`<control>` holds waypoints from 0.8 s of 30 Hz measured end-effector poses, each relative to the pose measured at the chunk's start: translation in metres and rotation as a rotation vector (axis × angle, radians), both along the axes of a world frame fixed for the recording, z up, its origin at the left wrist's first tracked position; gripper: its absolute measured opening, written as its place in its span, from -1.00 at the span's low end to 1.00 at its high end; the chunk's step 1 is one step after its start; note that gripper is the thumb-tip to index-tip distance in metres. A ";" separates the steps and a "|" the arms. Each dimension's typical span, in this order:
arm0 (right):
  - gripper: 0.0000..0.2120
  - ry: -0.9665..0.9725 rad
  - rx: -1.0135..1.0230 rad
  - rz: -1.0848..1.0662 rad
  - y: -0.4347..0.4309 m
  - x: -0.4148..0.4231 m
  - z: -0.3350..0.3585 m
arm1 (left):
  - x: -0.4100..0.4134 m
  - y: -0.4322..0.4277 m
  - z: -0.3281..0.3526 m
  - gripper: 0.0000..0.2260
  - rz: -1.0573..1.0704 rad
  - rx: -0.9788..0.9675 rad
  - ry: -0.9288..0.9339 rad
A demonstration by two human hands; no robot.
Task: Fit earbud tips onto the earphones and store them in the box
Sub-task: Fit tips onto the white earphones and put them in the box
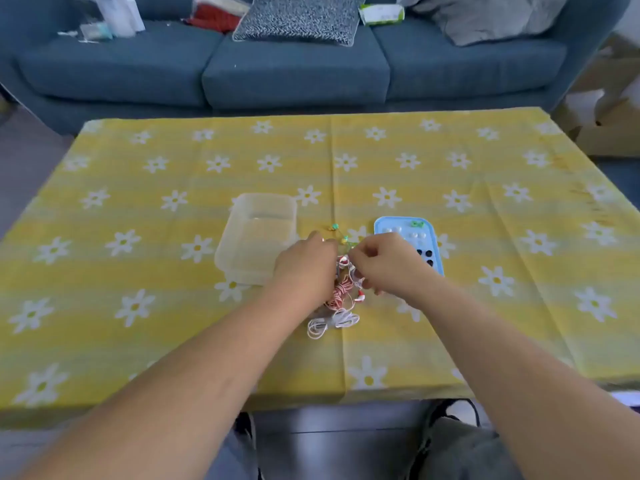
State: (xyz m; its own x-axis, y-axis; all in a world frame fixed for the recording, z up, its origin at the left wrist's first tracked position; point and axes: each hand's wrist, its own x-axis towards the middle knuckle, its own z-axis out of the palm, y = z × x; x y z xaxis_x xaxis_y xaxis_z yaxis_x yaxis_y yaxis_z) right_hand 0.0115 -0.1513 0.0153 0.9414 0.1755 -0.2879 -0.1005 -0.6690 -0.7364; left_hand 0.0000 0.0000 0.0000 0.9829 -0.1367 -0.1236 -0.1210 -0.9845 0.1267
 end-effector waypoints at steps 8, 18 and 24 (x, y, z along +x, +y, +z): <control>-0.77 0.042 -0.094 0.078 0.003 0.027 -0.023 | 0.023 0.001 -0.003 -0.88 0.059 -0.016 0.092; -0.87 0.033 0.096 -0.055 0.017 0.021 -0.022 | 0.020 0.042 0.019 -0.85 0.281 -0.475 -0.002; -0.65 0.000 0.302 -0.103 0.026 0.017 -0.008 | 0.011 0.051 0.046 -0.74 0.453 -0.983 -0.022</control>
State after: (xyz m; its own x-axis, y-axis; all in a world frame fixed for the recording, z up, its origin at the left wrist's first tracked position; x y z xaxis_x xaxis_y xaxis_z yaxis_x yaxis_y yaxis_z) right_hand 0.0284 -0.1256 0.0069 0.9588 0.1564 -0.2372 -0.1564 -0.4063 -0.9002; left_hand 0.0107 0.0513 0.0459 0.9676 0.2102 -0.1396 0.2164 -0.4068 0.8875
